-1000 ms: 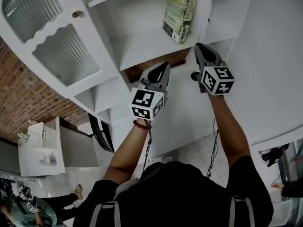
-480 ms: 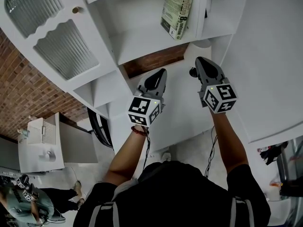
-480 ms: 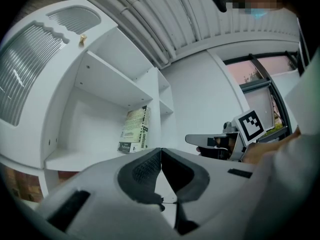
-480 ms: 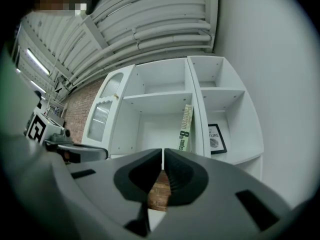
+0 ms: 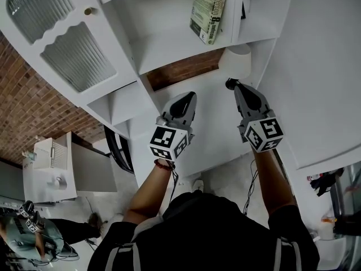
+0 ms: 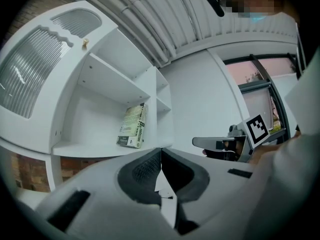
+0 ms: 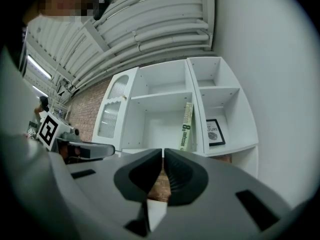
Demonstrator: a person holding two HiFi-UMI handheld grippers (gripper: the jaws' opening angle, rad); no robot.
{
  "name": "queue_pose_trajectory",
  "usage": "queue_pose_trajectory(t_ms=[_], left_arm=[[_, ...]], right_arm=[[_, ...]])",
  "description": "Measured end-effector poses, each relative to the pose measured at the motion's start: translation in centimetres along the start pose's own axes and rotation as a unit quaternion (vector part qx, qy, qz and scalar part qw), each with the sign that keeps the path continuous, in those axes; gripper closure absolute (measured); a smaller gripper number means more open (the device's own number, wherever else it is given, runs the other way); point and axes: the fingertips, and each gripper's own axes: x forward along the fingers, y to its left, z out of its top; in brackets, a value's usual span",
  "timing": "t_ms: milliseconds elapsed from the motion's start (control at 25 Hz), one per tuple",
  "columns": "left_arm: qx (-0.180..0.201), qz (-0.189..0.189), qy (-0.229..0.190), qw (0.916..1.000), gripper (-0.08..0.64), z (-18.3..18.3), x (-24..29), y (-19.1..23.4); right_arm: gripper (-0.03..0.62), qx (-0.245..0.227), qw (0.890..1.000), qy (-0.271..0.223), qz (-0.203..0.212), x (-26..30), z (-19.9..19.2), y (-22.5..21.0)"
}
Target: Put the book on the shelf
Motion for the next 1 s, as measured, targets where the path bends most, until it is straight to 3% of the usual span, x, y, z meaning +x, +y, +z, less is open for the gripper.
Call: queue_pose_trajectory(t_ms=[200,640,800,1000], left_arm=[[0.025,0.002,0.014,0.9996,0.541,-1.1,-1.2,-1.4],[-0.001,0.018,0.050,0.9986,0.541,-5.3,-3.7,-2.6],[0.028,0.017,0.061,0.9976,0.541,-5.9,-4.5,-3.6],[0.004,0.006,0.075,0.9972,0.541,-7.4,-5.6,-4.8]], right_arm=[[0.554,0.009,1.000,0.012,0.002,-2.3,-1.7,0.4],[0.555,0.021,0.999,0.040,0.003,-5.9,-5.2,0.8],[0.555,0.035,0.999,0.042,0.001,-7.4,-5.7,0.6],[0.555,0.047,0.998,0.045,-0.005,-9.4,-6.5,0.6]])
